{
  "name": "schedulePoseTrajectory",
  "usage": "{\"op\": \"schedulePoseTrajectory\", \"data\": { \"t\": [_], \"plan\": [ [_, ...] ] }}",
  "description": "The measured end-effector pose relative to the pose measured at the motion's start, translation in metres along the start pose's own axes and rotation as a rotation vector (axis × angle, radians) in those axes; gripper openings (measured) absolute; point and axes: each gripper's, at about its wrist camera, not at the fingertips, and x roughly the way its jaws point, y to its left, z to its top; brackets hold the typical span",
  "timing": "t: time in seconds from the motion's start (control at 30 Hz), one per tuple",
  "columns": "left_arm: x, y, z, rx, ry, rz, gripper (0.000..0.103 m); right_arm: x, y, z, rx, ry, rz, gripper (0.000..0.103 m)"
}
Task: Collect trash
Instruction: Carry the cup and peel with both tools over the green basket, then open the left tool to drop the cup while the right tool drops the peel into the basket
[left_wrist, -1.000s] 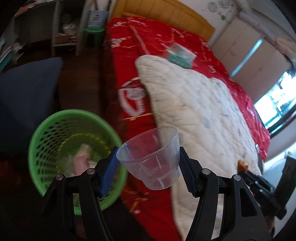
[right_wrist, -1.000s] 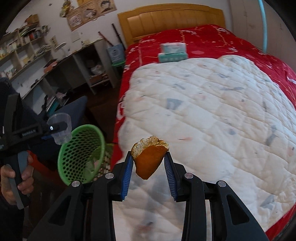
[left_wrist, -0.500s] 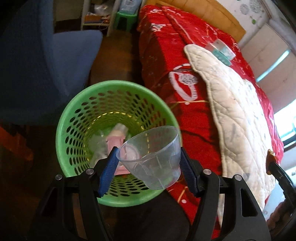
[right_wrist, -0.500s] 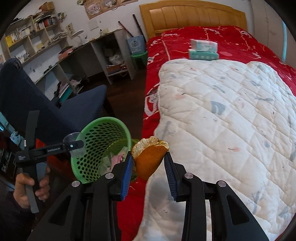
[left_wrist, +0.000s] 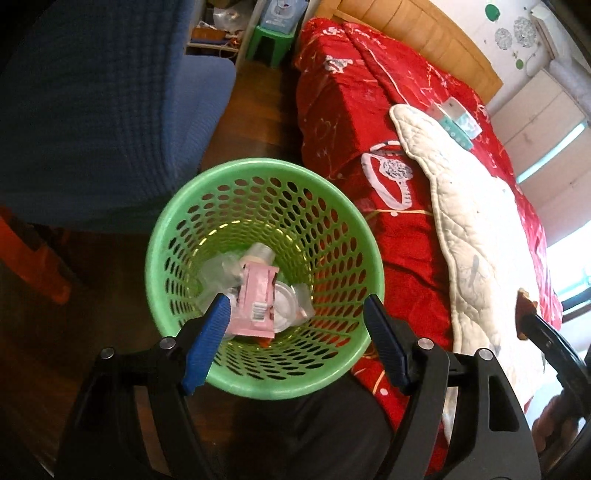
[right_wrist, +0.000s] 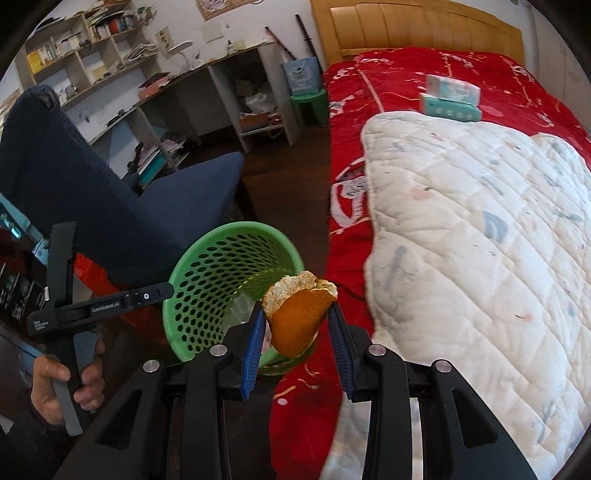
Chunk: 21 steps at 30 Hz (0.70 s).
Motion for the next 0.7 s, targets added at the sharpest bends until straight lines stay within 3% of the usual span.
{"op": "schedulePoseTrajectory", "data": {
  "t": [0.53,0.7],
  "plan": [
    [-0.050,0.036,-0.009,-0.041,-0.101,0.038,0.074,0.055,0.064,0.012,-0.065,0.099,0.109,0.037],
    [-0.054,0.042,-0.012,-0.051,-0.108,0.040,0.074,0.067,0.077,0.013,-0.066,0.111,0.134,0.047]
  ]
}}
